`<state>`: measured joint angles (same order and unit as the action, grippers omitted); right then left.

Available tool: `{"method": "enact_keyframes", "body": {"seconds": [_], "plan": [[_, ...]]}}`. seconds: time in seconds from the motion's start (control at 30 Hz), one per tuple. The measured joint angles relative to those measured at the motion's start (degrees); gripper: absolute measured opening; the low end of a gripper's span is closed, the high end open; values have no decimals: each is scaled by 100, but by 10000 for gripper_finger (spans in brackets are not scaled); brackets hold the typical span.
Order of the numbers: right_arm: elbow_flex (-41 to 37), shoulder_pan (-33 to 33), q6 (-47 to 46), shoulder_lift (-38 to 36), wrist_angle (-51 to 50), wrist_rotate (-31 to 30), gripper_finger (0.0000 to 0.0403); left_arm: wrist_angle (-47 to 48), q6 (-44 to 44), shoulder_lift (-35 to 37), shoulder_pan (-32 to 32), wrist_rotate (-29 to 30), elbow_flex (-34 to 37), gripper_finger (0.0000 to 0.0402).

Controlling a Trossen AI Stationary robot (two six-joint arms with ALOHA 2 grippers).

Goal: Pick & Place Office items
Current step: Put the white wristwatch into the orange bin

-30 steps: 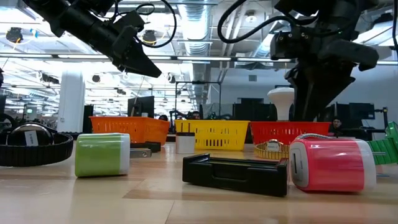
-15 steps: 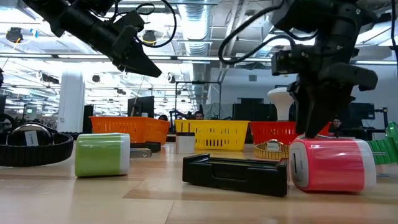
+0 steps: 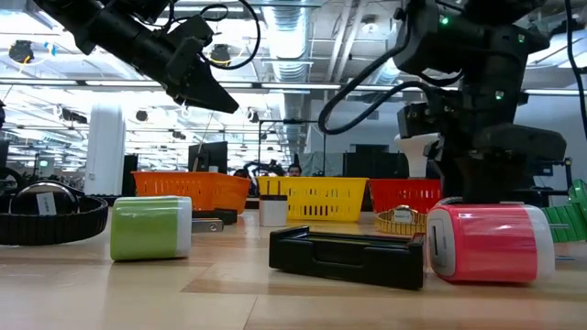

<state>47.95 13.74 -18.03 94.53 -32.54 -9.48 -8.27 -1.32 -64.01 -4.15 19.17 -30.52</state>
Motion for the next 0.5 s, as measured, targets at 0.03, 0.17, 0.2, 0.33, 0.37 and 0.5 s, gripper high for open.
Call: {"method": "enact_keyframes", "body": {"seconds": [0.03,0.17,0.2,0.33,0.37,0.5], "plan": [[-5,0,0,-38,-15,-3,212,0,0,0,-1,1,0,112],[-5,-4,-1,-161,17,0,198,0,0,0,0,0,0,112],[-5,-4,-1,-162,41,-1,191,0,0,0,1,0,0,112],[-7,-4,-1,-154,5,10,157,0,0,0,1,1,0,112],[-7,-4,-1,-153,-3,16,147,0,0,0,-1,1,0,112],[-7,-4,1,-152,-25,18,113,0,0,0,0,0,0,112]]}}
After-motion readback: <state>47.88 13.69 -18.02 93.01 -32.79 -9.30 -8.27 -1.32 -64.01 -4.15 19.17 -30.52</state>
